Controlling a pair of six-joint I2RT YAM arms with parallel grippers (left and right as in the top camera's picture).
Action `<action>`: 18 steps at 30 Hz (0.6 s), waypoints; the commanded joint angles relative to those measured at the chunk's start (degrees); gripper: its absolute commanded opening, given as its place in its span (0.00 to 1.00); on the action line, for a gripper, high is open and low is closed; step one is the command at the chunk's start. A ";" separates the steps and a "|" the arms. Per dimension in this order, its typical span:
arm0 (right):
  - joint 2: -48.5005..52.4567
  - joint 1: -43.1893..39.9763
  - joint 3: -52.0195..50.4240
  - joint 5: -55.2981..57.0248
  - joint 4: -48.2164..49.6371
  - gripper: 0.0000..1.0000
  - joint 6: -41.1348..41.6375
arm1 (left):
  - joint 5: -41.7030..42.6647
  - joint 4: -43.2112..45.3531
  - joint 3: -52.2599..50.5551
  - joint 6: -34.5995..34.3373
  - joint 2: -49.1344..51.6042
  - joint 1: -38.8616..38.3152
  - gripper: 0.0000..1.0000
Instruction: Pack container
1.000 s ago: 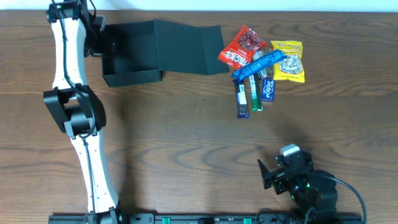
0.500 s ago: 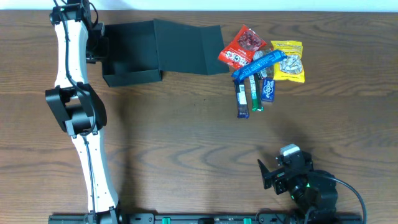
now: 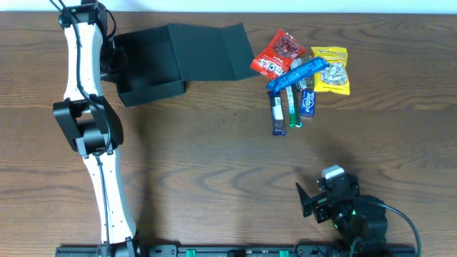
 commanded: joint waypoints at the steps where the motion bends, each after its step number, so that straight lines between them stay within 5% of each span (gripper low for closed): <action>1: -0.31 -0.42 -0.17 0.37 -0.04 0.99 0.63 | 1.44 -0.57 -0.17 -11.10 -0.04 0.17 0.06; 11: -0.31 -0.42 -0.17 0.37 -0.04 0.99 0.63 | 6.88 -7.06 -0.13 -30.08 -0.37 -1.60 0.06; 18: -0.31 -0.42 -0.17 0.37 -0.04 0.99 0.61 | 2.56 -11.17 -0.13 -30.75 -2.67 -5.79 0.06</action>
